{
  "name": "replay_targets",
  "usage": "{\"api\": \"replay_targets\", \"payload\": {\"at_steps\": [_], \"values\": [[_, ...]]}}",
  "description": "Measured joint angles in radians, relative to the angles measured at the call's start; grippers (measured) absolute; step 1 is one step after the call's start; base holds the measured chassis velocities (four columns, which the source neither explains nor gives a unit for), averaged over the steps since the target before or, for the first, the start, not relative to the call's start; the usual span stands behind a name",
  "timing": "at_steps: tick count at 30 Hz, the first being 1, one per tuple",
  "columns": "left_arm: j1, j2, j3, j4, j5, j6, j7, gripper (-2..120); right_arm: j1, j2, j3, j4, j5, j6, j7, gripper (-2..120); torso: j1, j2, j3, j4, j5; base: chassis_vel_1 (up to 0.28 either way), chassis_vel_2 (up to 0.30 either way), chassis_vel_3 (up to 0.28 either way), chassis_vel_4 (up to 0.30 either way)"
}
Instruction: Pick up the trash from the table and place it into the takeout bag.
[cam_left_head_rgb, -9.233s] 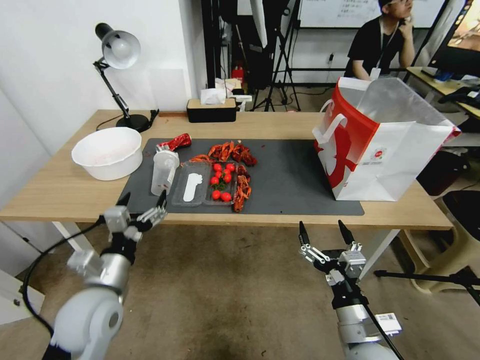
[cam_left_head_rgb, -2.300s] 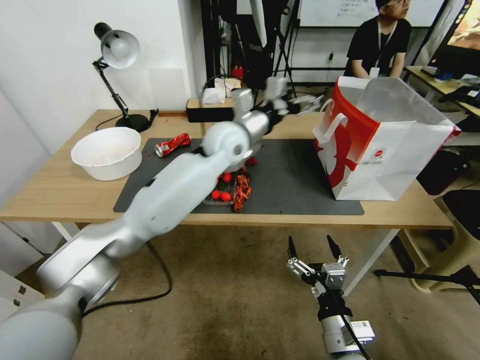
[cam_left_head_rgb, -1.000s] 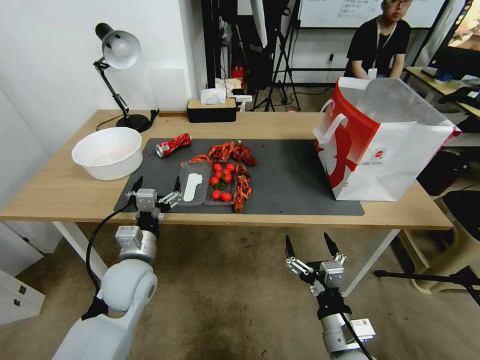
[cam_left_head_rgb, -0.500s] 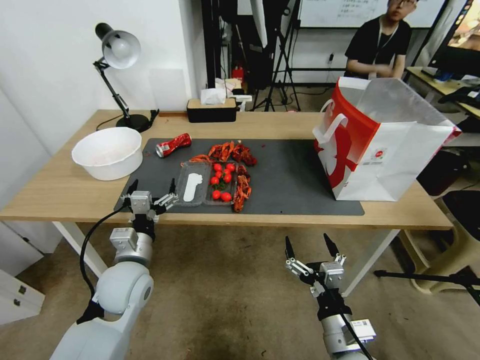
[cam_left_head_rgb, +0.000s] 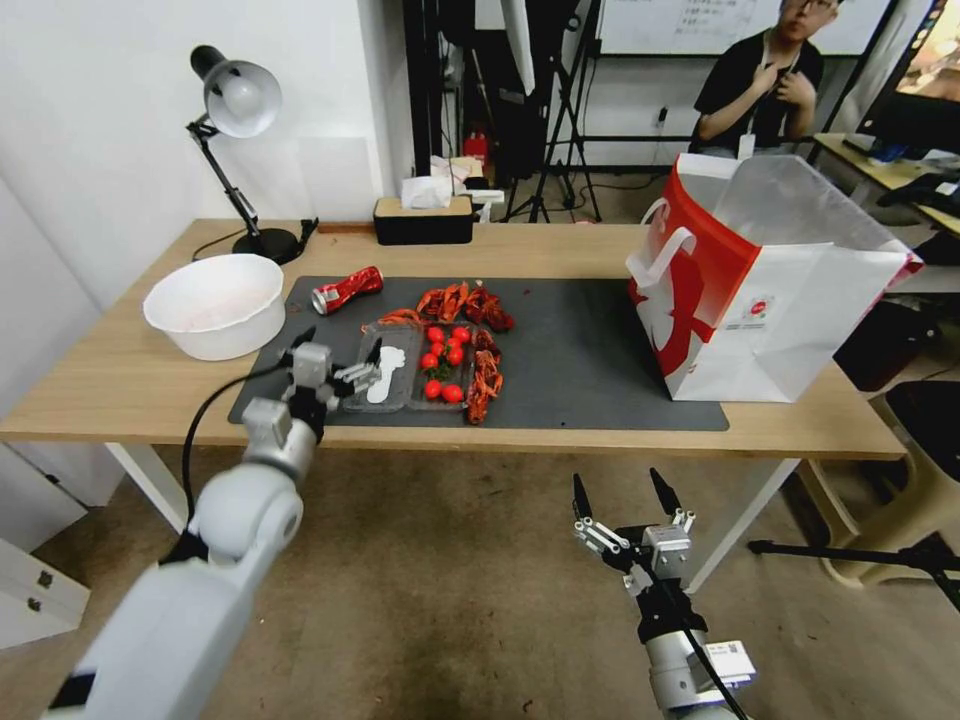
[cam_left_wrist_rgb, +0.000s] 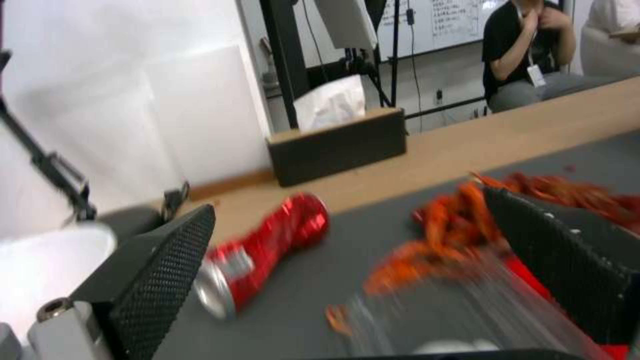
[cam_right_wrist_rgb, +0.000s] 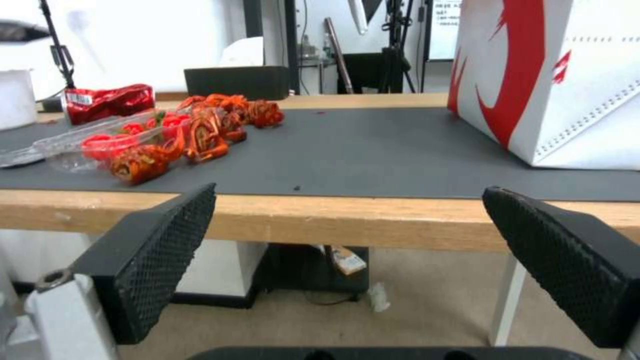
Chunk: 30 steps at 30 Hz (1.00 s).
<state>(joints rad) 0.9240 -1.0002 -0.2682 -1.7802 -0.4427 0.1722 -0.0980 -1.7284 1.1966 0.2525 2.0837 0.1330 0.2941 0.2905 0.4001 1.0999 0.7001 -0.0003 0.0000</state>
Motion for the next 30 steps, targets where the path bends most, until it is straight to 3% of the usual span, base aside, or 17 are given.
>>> {"api": "replay_targets", "payload": {"at_steps": [6, 7, 11, 15, 18, 26, 30], "values": [[-0.175, 0.050, 0.084, 0.097, -0.052, 0.072, 0.025, 100, 0.000, 0.004, 0.000, 0.000, -0.003, 0.000, 0.000, 100, 0.000, 0.000, 0.000, 0.0002, 0.0000, 0.000, 0.000, 0.000, 0.000], [-0.241, 0.067, 0.123, 0.122, -0.077, 0.137, 0.040, 100, -0.003, 0.005, 0.001, 0.002, -0.003, 0.000, 0.000, 100, 0.000, 0.000, 0.000, 0.0003, -0.0001, 0.000, 0.000, 0.000, 0.000], [-0.371, 0.076, 0.212, 0.206, -0.093, 0.193, 0.073, 100, -0.010, 0.007, 0.009, 0.004, -0.004, 0.000, 0.000, 100, 0.000, 0.000, 0.000, 0.0004, -0.0002, 0.000, 0.000, 0.000, 0.000], [-0.458, 0.072, 0.282, 0.267, -0.098, 0.203, 0.090, 100, -0.015, 0.008, 0.013, 0.006, -0.004, 0.001, 0.000, 100, 0.000, 0.000, 0.000, 0.0001, -0.0001, 0.000, 0.000, 0.000, 0.000], [-0.561, 0.064, 0.368, 0.322, -0.100, 0.267, 0.123, 100, -0.021, 0.008, 0.020, 0.010, -0.004, 0.004, 0.001, 100, 0.000, 0.000, 0.000, 0.0000, 0.0000, 0.000, 0.000, 0.000, 0.000], [-0.672, 0.032, 0.463, 0.460, -0.047, 0.333, 0.166, 100, -0.030, 0.011, 0.023, 0.010, -0.004, 0.010, 0.001, 100, 0.000, 0.000, 0.000, 0.0003, 0.0000, 0.000, 0.000, 0.000, 0.000], [-0.728, 0.021, 0.494, 0.566, -0.001, 0.375, 0.253, 100, -0.034, 0.011, 0.027, 0.010, -0.004, 0.017, 0.001, 100, 0.000, 0.000, 0.000, 0.0004, -0.0002, 0.000, 0.000, 0.000, 0.000]]}}
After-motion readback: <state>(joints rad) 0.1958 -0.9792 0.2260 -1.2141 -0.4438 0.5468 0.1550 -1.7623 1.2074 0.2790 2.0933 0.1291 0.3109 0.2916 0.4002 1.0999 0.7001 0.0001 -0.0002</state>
